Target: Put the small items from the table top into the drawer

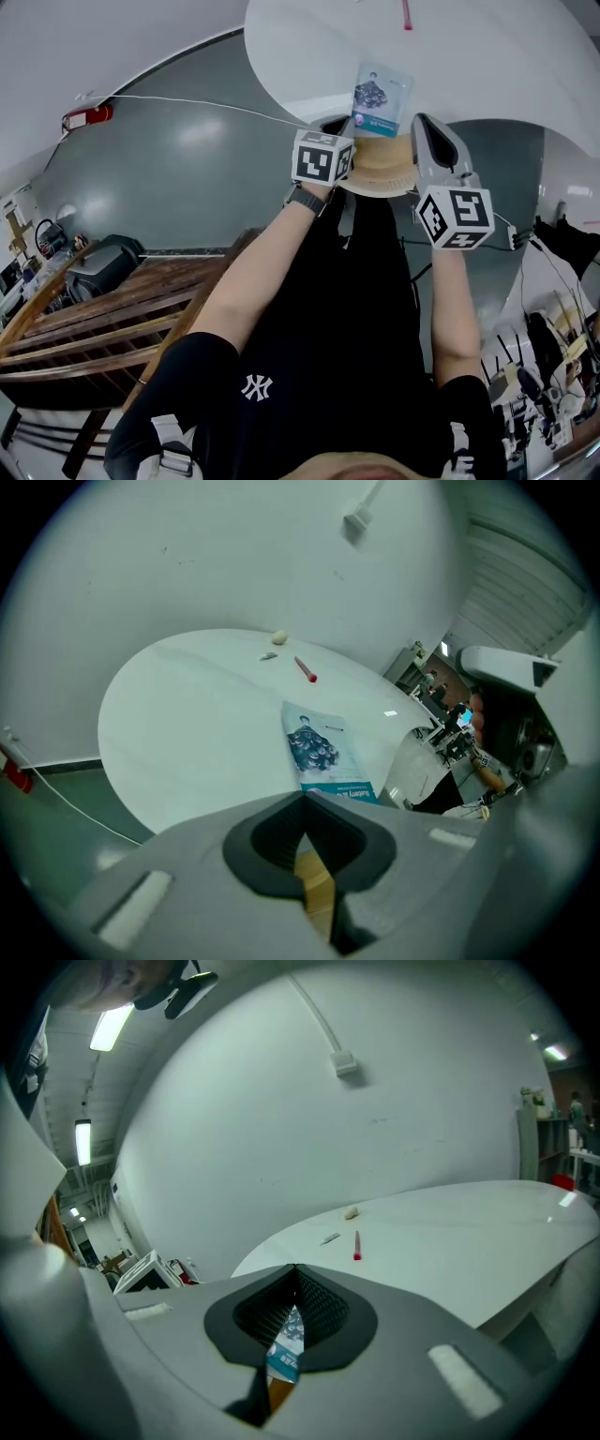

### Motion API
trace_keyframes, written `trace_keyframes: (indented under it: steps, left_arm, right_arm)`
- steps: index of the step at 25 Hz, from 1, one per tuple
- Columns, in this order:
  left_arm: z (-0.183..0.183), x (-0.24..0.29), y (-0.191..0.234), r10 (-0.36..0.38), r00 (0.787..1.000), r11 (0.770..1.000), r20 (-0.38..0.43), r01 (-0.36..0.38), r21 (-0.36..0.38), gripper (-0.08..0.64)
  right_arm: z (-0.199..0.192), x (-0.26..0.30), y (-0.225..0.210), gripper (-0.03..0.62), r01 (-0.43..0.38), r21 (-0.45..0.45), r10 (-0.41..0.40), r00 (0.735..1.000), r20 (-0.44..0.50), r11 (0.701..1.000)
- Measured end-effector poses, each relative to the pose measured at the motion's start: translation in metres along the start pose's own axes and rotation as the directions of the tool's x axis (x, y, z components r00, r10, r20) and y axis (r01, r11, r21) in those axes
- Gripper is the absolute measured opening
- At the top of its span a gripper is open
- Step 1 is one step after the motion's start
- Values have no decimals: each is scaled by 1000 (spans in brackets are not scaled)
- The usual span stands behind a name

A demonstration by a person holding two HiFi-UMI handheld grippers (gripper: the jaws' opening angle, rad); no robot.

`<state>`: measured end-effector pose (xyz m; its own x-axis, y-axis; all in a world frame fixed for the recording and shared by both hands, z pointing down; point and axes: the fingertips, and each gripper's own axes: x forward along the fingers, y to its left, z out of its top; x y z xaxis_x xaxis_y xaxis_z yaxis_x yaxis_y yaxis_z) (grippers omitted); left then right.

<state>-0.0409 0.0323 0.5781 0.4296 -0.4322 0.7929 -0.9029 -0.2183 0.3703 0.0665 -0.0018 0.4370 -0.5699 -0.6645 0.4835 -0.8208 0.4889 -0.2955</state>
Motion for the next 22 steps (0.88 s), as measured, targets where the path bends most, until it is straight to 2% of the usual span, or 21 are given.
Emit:
trace_keyframes:
  steps: [7, 14, 22]
  left_arm:
    - [-30, -7, -23, -57, 998, 993, -25, 59, 103, 0]
    - [-55, -14, -42, -102, 994, 973, -50, 110, 204, 0]
    - [-77, -8, -46, -141, 989, 965, -52, 149, 218, 5]
  right_arm:
    - [-4, -16, -9, 23, 71, 66, -74, 996, 40, 995]
    - [-15, -35, -3, 23, 124, 89, -129, 990, 59, 988]
    - [-29, -51, 3, 23, 165, 105, -172, 983, 67, 981]
